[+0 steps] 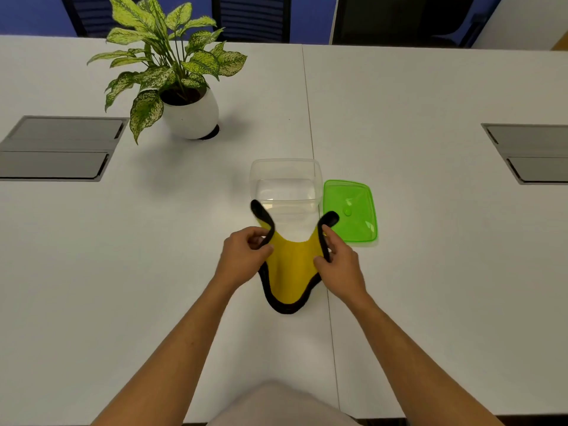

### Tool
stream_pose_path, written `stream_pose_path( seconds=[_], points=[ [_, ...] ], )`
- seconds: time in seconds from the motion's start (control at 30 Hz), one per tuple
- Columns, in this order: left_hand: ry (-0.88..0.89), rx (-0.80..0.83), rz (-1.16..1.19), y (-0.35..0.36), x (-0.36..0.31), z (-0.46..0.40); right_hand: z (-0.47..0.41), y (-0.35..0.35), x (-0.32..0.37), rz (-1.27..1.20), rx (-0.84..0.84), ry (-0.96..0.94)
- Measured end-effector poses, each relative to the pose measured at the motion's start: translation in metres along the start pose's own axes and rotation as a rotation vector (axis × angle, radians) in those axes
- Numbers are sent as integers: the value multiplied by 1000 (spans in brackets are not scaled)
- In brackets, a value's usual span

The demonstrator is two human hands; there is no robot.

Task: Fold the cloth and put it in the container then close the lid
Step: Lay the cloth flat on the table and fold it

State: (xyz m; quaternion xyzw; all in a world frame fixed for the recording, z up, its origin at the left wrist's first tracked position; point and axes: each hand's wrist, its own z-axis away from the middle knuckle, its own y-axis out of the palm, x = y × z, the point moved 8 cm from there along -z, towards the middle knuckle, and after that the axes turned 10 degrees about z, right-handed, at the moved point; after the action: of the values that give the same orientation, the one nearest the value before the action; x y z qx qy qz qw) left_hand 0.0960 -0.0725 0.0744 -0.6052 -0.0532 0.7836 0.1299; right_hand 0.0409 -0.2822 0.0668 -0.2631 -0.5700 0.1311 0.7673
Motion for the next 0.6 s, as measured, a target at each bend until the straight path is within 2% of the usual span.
stream_pose_path(
  seconds=[0.17,0.37,0.6],
  points=[
    [118,28,-22,26,-29,9,3,25,36,-40,64,-77],
    [203,45,-10,29,-37,16,0,26,46,-179,98,-97],
    [281,139,-35,36,-37,27,-2,27,39,-474,166,132]
  ],
)
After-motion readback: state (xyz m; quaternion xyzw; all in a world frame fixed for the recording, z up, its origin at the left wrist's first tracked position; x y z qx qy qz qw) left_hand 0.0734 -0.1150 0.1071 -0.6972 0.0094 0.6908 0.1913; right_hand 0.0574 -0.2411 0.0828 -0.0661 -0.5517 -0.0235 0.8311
